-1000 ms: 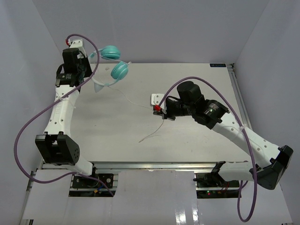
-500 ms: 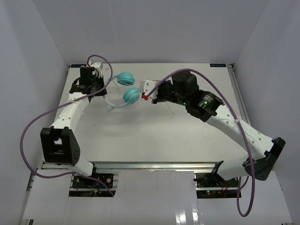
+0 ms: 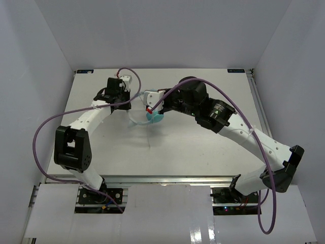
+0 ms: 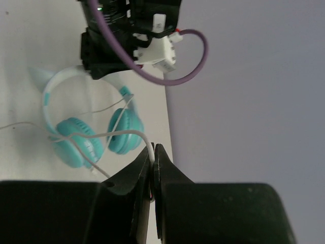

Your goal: Wrap the headphones

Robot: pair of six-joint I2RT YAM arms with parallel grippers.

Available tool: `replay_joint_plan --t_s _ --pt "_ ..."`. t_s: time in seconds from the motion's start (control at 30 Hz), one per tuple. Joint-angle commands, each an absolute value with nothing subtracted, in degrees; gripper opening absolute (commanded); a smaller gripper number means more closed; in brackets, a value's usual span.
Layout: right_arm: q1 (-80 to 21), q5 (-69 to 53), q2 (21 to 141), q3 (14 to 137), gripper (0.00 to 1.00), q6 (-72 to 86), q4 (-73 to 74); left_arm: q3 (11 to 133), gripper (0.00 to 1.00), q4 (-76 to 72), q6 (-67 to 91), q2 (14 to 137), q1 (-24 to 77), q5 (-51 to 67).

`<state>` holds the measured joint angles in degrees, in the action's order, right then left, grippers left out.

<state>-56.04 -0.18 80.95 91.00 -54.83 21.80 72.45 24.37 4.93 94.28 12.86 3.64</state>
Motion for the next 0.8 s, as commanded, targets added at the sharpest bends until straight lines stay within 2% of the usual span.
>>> replay_joint_plan --t_s 0.0,0.17,0.37,0.77 --pt "-55.9 6.2 82.3 92.6 0.08 -58.8 15.0 70.3 0.00 21.3 3.2 91.2 16.7 6.5" --pt "-54.3 8.2 82.2 90.1 0.08 -60.7 12.4 65.3 0.00 21.5 0.6 86.8 18.2 3.7" --pt "-52.2 0.6 81.7 94.0 0.08 -55.2 17.2 64.2 0.00 21.5 0.2 86.0 18.2 -2.9" --pt "-51.2 6.1 85.5 93.2 0.08 -63.0 10.7 62.4 0.00 22.9 -4.8 84.1 22.5 3.0"
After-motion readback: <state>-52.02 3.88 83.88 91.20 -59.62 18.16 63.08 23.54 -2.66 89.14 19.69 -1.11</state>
